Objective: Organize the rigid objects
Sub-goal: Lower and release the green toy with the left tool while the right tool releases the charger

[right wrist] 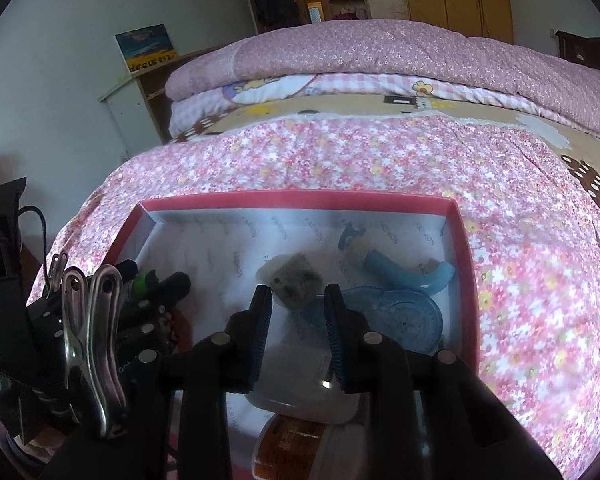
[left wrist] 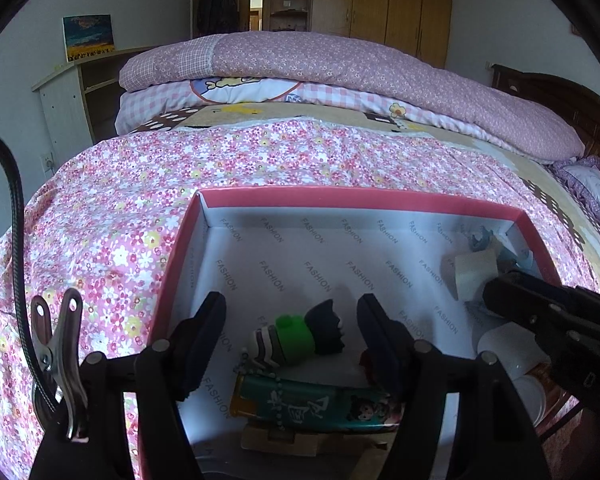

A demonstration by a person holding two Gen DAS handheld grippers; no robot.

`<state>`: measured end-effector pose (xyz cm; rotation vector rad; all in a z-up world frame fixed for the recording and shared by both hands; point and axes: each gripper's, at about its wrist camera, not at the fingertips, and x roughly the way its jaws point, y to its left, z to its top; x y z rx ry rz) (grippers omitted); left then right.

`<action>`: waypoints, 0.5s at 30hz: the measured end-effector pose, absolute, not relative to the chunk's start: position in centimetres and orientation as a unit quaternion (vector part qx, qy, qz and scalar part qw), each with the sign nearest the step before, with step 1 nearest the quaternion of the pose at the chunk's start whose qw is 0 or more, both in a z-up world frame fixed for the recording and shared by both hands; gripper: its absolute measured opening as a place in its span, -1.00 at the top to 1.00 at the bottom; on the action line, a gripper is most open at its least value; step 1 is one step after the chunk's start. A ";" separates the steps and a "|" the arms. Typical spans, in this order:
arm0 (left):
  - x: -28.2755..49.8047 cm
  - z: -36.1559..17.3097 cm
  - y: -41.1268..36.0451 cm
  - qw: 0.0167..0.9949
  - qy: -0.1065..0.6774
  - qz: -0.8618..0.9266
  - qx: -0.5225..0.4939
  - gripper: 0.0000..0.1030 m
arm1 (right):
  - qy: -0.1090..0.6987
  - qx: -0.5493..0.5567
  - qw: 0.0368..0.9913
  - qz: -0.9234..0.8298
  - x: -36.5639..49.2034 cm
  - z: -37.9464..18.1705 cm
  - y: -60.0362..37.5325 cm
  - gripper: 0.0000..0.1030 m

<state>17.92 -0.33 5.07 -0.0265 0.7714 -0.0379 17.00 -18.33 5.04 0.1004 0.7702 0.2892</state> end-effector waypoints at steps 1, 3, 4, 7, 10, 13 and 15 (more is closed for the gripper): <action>17.9 5.1 -0.3 0.926 0.376 -0.019 -0.013 -0.40 | 0.374 0.049 0.915 0.141 17.0 5.0 -18.3 0.47; 17.9 5.1 -0.4 0.926 0.376 -0.018 -0.013 -0.40 | 0.374 0.051 0.915 0.144 17.0 5.0 -18.3 0.41; 17.9 5.1 -0.4 0.926 0.376 -0.018 -0.013 -0.40 | 0.374 0.051 0.914 0.146 17.1 5.1 -18.3 0.36; 17.9 5.1 -0.4 0.926 0.376 -0.019 -0.012 -0.41 | 0.373 0.045 0.914 0.155 17.0 5.1 -18.0 0.20; 17.9 5.1 -0.4 0.926 0.376 -0.018 -0.012 -0.41 | 0.369 0.039 0.916 0.153 16.8 5.2 -17.8 0.06; 17.9 5.1 -0.5 0.926 0.376 -0.018 -0.012 -0.41 | 0.365 0.042 0.917 0.153 16.6 5.3 -17.9 0.05; 17.9 5.1 -0.5 0.926 0.376 -0.018 -0.012 -0.41 | 0.365 0.044 0.917 0.154 16.4 5.3 -18.0 0.05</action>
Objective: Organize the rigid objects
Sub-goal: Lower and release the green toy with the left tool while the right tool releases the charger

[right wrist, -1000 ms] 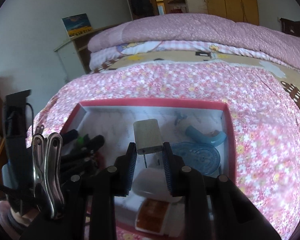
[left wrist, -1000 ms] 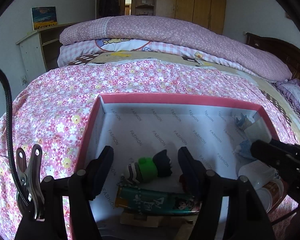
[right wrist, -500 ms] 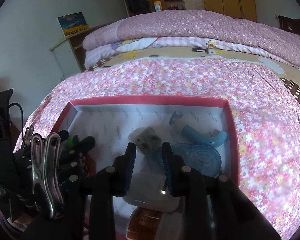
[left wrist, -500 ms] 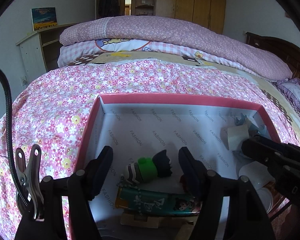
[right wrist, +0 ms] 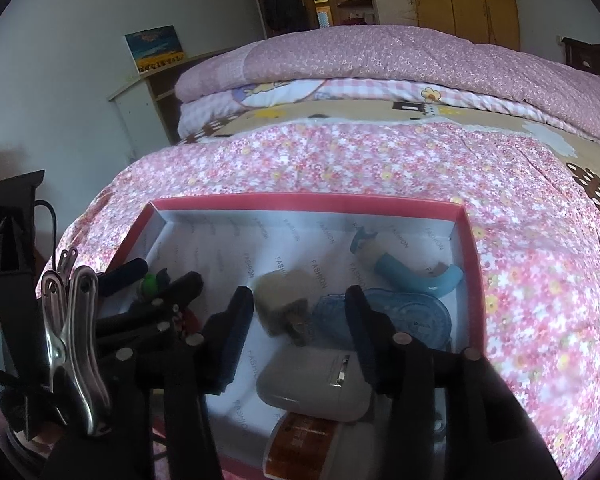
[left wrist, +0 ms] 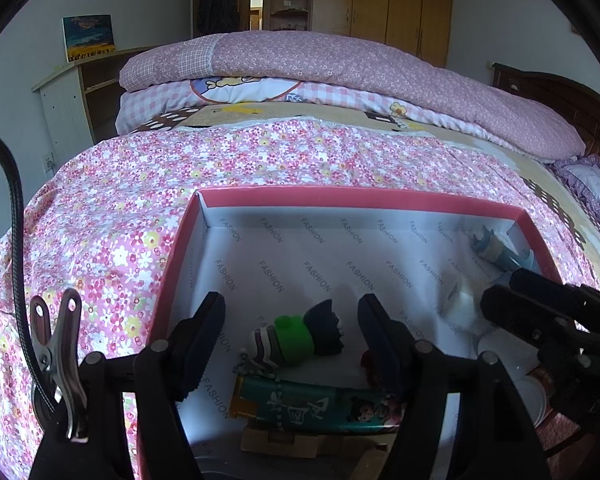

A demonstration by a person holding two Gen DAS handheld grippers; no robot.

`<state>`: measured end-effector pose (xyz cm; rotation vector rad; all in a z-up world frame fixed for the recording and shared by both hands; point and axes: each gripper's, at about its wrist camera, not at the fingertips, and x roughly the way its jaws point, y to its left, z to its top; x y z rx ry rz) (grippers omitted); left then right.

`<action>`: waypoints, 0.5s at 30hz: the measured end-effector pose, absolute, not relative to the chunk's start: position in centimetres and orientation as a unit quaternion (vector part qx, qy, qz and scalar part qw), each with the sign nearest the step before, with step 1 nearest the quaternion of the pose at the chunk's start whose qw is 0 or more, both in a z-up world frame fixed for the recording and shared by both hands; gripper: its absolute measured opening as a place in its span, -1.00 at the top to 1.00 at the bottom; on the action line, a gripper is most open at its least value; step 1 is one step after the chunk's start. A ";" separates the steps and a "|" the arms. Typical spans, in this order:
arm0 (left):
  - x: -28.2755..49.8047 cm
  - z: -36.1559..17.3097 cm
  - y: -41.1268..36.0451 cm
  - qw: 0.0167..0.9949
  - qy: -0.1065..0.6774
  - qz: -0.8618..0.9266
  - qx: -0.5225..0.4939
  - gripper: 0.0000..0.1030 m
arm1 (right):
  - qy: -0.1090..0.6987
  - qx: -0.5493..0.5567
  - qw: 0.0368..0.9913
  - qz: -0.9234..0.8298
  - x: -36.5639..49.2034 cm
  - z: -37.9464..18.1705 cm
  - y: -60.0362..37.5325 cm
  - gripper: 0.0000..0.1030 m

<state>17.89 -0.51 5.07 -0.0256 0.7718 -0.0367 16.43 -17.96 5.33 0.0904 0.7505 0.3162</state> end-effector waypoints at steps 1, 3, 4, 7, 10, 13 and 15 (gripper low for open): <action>17.9 5.1 -0.5 0.926 0.377 -0.017 -0.012 -0.41 | 0.364 0.045 0.917 0.156 16.3 5.4 -18.0 0.05; 18.0 5.1 -0.5 0.925 0.379 -0.016 -0.014 -0.41 | 0.363 0.047 0.917 0.159 16.1 5.6 -18.0 0.05; 18.0 5.1 -0.4 0.924 0.381 -0.016 -0.016 -0.41 | 0.360 0.049 0.918 0.159 16.0 5.7 -18.1 0.05; 17.8 5.2 -0.4 0.923 0.384 -0.019 -0.023 -0.41 | 0.356 0.052 0.919 0.160 15.5 6.0 -18.2 0.05; 17.4 5.3 -0.2 0.921 0.388 -0.020 -0.033 -0.41 | 0.353 0.054 0.921 0.159 15.1 6.4 -18.3 0.05; 16.8 5.7 0.0 0.921 0.388 -0.021 -0.037 -0.41 | 0.351 0.059 0.921 0.159 14.5 6.7 -18.5 0.05; 16.3 6.1 0.0 0.923 0.384 -0.022 -0.036 -0.41 | 0.349 0.062 0.921 0.159 14.2 6.8 -18.6 0.05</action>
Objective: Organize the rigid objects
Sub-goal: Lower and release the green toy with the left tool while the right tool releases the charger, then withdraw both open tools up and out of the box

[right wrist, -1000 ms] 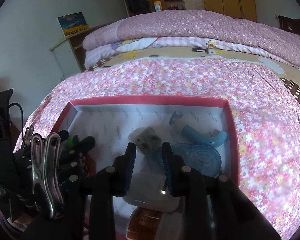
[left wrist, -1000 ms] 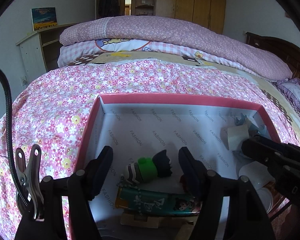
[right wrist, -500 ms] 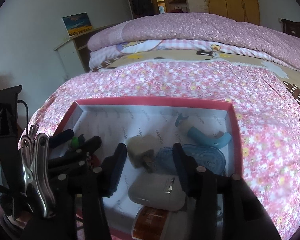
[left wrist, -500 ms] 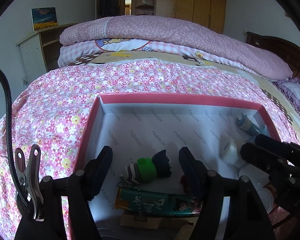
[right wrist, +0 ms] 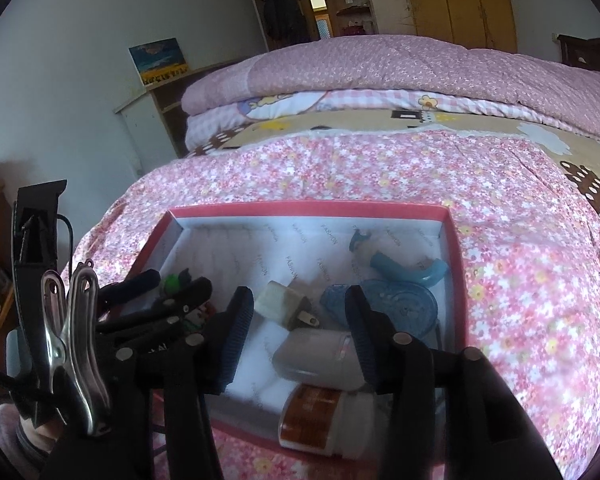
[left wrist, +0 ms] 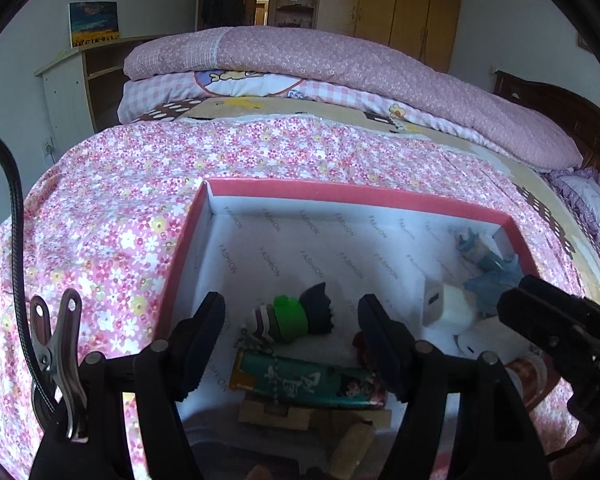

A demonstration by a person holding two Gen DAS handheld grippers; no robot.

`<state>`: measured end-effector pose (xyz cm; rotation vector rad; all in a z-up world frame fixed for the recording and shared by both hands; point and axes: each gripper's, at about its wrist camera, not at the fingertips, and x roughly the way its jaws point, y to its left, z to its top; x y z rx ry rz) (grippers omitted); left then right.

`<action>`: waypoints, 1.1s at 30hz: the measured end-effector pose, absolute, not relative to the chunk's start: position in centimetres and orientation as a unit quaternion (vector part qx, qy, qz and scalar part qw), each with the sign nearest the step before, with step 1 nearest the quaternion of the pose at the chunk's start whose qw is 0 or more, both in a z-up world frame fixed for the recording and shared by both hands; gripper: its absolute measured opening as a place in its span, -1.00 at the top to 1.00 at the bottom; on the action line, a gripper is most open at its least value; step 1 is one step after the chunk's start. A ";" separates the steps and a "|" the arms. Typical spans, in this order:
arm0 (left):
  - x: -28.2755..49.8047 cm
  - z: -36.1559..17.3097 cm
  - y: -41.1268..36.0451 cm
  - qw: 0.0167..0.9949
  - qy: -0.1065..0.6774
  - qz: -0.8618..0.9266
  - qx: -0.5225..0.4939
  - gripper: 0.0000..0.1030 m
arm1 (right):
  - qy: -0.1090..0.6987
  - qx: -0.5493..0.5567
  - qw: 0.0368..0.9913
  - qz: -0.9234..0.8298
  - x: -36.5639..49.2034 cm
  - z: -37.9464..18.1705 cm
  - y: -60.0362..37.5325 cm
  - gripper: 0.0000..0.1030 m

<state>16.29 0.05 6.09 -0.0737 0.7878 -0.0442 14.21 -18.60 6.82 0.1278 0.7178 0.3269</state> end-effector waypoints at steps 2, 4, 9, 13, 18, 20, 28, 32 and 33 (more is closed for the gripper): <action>15.7 6.6 0.0 0.925 0.378 -0.022 -0.035 -0.41 | 0.348 0.063 0.922 0.159 13.7 7.0 -18.7 0.05; 15.0 7.2 0.0 0.927 0.373 -0.023 -0.034 -0.41 | 0.347 0.063 0.922 0.160 13.0 7.1 -18.7 0.05; 13.0 8.3 0.0 0.929 0.367 -0.022 -0.036 -0.41 | 0.347 0.063 0.922 0.159 11.5 7.3 -18.8 0.05; 11.1 8.9 0.1 0.931 0.364 -0.021 -0.037 -0.41 | 0.348 0.064 0.922 0.156 9.8 7.3 -19.0 0.05; 8.7 9.1 0.2 0.930 0.364 -0.022 -0.039 -0.41 | 0.350 0.065 0.922 0.153 7.7 7.2 -19.2 0.05; 7.7 9.1 0.1 0.930 0.366 -0.022 -0.039 -0.41 | 0.352 0.065 0.922 0.151 6.9 7.1 -19.3 0.05; 4.1 8.0 -0.5 0.922 0.386 -0.025 -0.037 -0.41 | 0.372 0.062 0.916 0.135 3.7 5.2 -19.6 0.05; 2.5 6.7 -0.9 0.914 0.403 -0.023 -0.034 -0.41 | 0.376 0.059 0.917 0.122 2.5 4.3 -19.9 0.05; 2.2 6.3 -1.0 0.912 0.408 -0.023 -0.035 -0.41 | 0.378 0.058 0.916 0.119 2.3 4.0 -19.9 0.05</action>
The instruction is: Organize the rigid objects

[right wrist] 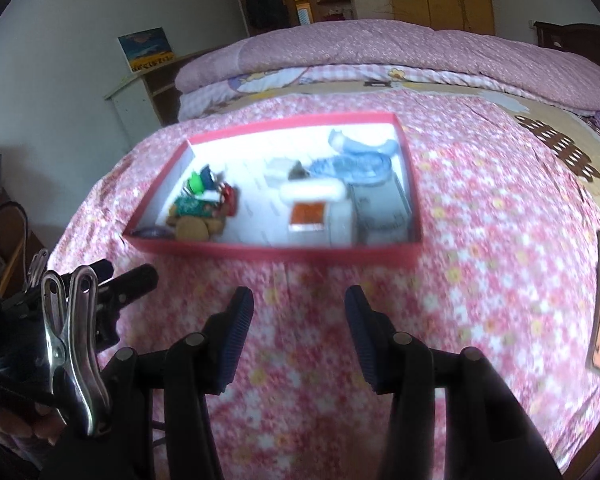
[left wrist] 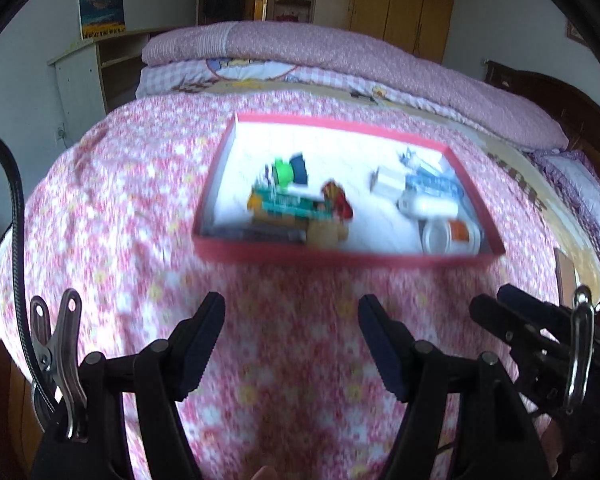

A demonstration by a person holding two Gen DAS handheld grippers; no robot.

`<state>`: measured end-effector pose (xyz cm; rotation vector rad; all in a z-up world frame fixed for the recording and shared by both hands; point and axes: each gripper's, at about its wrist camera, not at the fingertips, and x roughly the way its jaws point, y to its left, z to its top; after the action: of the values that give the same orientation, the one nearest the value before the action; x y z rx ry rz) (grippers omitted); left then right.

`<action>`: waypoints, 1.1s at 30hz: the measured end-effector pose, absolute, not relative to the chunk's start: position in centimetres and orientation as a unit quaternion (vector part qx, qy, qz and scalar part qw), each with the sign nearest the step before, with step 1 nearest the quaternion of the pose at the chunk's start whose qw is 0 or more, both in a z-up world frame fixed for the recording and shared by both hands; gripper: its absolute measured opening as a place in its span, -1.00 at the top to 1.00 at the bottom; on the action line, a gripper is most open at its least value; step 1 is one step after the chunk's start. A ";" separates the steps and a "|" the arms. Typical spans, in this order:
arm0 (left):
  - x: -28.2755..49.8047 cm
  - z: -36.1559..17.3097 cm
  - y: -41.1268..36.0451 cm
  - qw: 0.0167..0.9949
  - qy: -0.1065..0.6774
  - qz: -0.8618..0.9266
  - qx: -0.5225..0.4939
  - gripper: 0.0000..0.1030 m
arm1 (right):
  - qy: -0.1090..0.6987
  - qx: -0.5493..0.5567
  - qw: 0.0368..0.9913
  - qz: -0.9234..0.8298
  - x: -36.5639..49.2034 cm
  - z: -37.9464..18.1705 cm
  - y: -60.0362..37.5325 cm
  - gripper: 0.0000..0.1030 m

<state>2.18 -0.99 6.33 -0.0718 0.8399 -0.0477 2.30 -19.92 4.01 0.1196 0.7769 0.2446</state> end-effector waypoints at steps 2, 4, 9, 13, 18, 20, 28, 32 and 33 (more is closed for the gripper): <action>1.7 5.6 -1.1 0.908 0.416 -0.022 -0.035 -0.41 | 0.386 0.058 0.914 0.111 1.9 3.1 -20.0 0.05; 1.5 4.7 -1.1 0.904 0.425 -0.018 -0.033 -0.41 | 0.397 0.057 0.910 0.105 1.6 2.2 -20.0 0.05; 1.6 3.0 -1.2 0.895 0.444 -0.012 -0.032 -0.41 | 0.410 0.052 0.906 0.091 1.4 0.6 -19.9 0.05; 1.6 2.6 -1.4 0.897 0.441 -0.009 -0.031 -0.41 | 0.405 0.049 0.909 0.087 1.3 0.5 -19.9 0.05; 1.5 2.5 -1.5 0.899 0.438 -0.006 -0.024 -0.41 | 0.398 0.045 0.913 0.080 1.1 0.3 -19.6 0.05; 1.5 2.5 -1.5 0.899 0.437 -0.005 -0.022 -0.41 | 0.397 0.044 0.913 0.079 1.0 0.3 -19.5 0.05; 1.5 2.5 -1.7 0.899 0.436 -0.003 -0.019 -0.41 | 0.393 0.044 0.915 0.077 0.9 0.2 -19.6 0.05; 1.5 2.4 -1.7 0.899 0.437 -0.003 -0.021 -0.41 | 0.392 0.044 0.916 0.077 0.9 0.2 -19.5 0.04; 1.5 2.4 -1.8 0.899 0.437 -0.003 -0.021 -0.41 | 0.392 0.044 0.916 0.077 0.9 0.2 -19.5 0.04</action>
<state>1.48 -1.76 2.43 -0.0437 0.9037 -0.0069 0.88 -19.52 0.20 0.0914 0.8070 0.1583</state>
